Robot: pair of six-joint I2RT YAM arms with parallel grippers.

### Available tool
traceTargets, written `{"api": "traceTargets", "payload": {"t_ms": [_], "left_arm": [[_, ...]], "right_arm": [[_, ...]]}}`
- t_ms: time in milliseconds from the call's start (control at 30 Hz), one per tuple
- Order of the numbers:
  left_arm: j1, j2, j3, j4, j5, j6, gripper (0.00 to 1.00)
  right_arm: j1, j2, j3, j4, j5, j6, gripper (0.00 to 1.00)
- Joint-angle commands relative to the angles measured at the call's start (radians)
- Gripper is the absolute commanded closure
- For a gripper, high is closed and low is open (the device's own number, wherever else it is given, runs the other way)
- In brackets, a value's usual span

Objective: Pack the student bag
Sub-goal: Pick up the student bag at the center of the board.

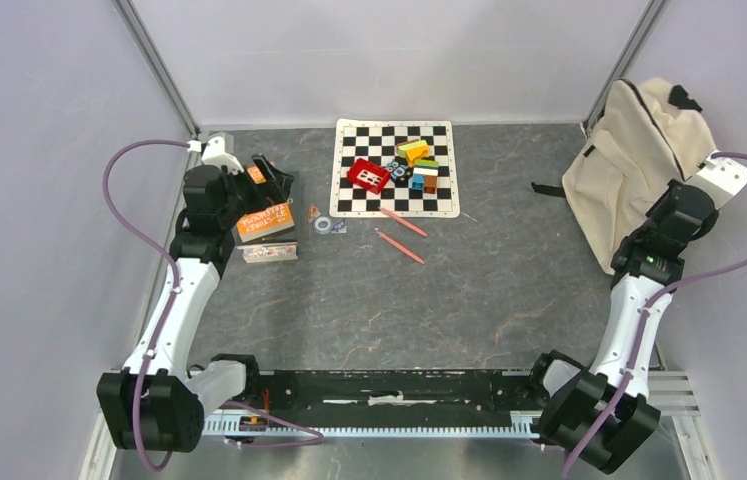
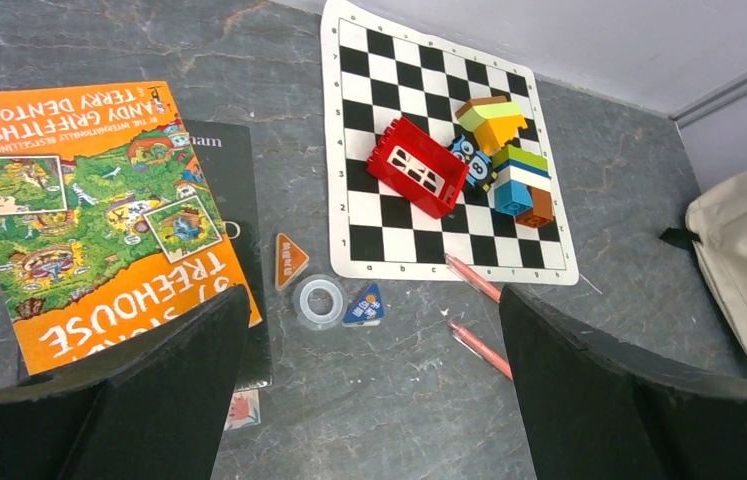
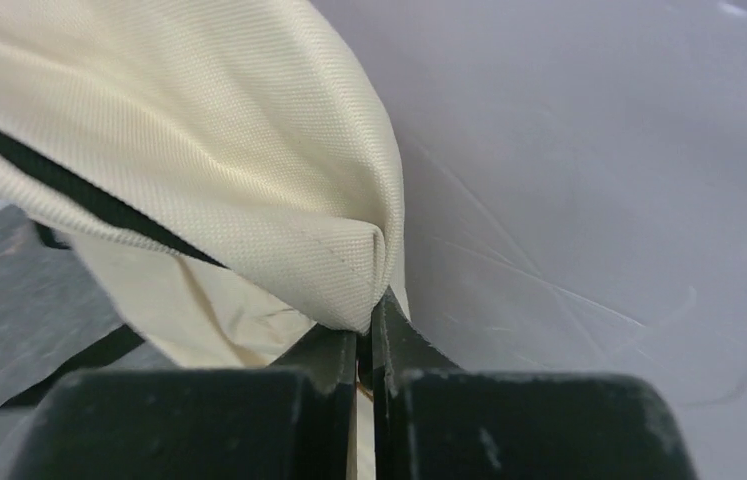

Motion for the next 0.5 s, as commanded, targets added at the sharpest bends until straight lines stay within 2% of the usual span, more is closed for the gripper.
{"api": "traceTargets", "payload": {"t_ms": [0, 233, 333, 467], "left_arm": [[0.002, -0.003, 0.028, 0.032, 0.062, -0.015, 0.00], [0.000, 0.029, 0.052, 0.017, 0.131, 0.001, 0.00], [0.000, 0.043, 0.058, 0.019, 0.153, 0.009, 0.00], [0.000, 0.072, 0.057, 0.066, 0.251, -0.003, 0.00]], "right_arm": [[-0.002, -0.055, 0.106, 0.033, -0.316, 0.063, 1.00], [0.007, -0.045, 0.210, 0.027, -0.714, 0.217, 1.00], [0.039, -0.043, 0.226, 0.055, -0.811, 0.283, 1.00], [0.139, -0.054, 0.259, 0.061, -0.822, 0.309, 1.00]]}}
